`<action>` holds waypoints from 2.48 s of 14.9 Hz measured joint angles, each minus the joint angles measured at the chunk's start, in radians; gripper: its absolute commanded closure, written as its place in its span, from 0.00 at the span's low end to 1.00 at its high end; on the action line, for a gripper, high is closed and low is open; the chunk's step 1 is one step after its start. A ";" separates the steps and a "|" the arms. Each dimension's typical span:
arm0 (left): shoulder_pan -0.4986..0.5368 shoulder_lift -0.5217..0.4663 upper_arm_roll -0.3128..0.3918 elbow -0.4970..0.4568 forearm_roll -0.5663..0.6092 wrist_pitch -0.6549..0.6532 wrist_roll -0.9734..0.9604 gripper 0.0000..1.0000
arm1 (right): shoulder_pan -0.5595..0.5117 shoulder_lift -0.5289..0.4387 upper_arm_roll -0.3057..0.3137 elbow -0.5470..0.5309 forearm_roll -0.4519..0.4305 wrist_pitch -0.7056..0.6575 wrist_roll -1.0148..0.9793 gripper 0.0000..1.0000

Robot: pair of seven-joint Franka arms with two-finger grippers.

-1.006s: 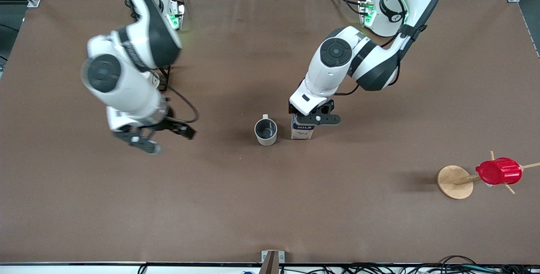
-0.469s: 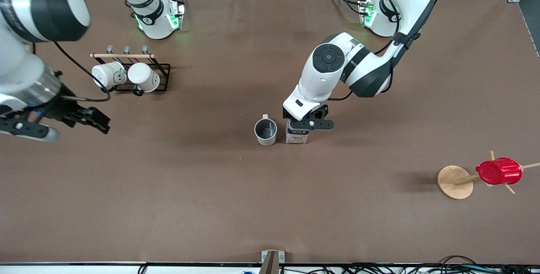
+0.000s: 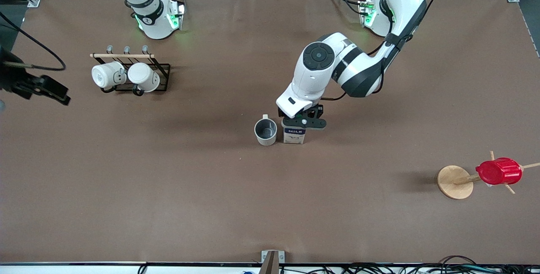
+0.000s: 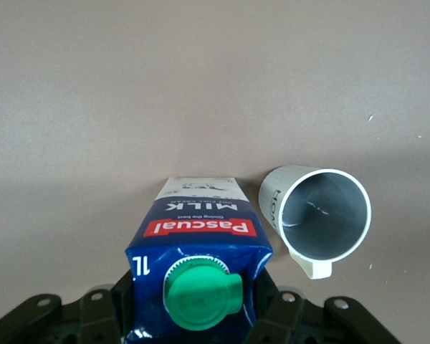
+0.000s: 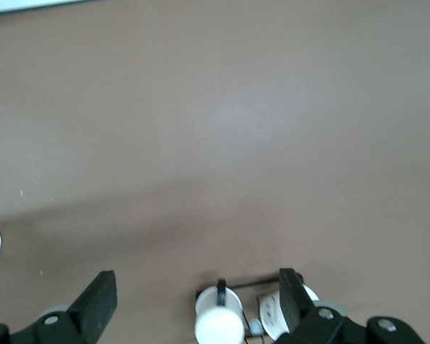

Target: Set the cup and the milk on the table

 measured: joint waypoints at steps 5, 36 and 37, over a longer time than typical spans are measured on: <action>-0.006 0.002 0.000 0.005 0.000 -0.008 0.000 0.58 | -0.016 -0.039 -0.060 -0.007 0.050 -0.039 -0.123 0.00; 0.269 -0.302 -0.003 0.056 -0.171 -0.309 0.251 0.00 | -0.012 -0.037 -0.054 0.000 0.047 -0.003 -0.079 0.00; 0.286 -0.321 -0.002 0.056 -0.187 -0.329 0.282 0.00 | -0.012 -0.037 -0.053 0.000 0.047 -0.003 -0.081 0.00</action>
